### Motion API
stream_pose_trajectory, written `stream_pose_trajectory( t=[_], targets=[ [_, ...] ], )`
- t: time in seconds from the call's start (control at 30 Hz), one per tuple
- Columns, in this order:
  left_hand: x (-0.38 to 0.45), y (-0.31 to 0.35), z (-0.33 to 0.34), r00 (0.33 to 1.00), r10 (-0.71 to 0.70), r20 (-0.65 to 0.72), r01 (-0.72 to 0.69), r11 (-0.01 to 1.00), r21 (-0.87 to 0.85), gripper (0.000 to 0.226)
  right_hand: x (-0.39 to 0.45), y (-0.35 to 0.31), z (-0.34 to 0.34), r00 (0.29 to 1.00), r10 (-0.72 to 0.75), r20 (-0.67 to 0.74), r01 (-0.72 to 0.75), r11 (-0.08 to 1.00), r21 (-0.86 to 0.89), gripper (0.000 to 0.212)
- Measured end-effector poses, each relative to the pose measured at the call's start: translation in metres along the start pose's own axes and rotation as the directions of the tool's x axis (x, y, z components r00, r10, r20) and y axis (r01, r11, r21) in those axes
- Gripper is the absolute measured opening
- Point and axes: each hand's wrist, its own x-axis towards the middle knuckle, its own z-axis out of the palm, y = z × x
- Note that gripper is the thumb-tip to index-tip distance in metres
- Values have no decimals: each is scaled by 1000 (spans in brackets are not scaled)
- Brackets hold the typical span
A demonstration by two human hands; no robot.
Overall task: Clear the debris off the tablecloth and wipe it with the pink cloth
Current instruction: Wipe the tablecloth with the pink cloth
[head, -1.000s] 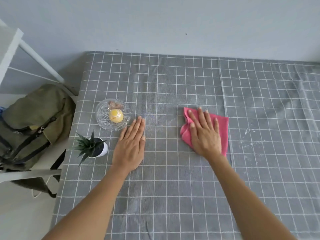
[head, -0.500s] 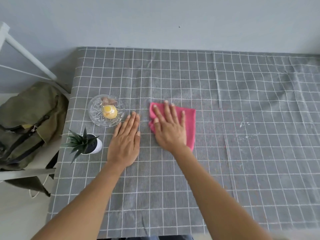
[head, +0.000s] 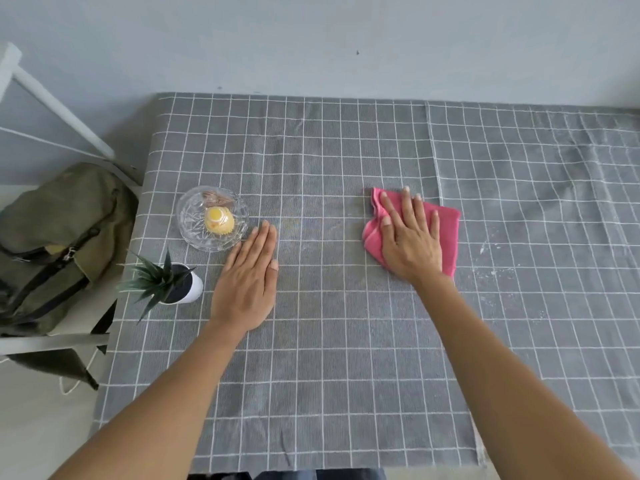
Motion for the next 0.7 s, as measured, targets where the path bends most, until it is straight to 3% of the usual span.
stream_pose_trajectory(
  t=[0.17, 0.37, 0.47, 0.7],
  targets=[
    [-1, 1, 0, 1000, -19, -1, 19, 1000, -7, 54, -9, -19, 7, 1000, -17, 14, 17, 1000, 24, 49],
    [0, 3, -2, 1000, -31, -6, 31, 1000, -2, 54, -50, -68, 31, 927, -348, 142, 358, 933, -50, 51],
    [1, 3, -2, 999, -32, -13, 32, 999, 4, 54, -41, -61, 28, 897, -414, 152, 430, 899, -88, 51],
    [-1, 2, 0, 1000, -21, -19, 21, 1000, 2, 54, 3, -32, 14, 990, -138, 14, 139, 990, -28, 49]
  ],
)
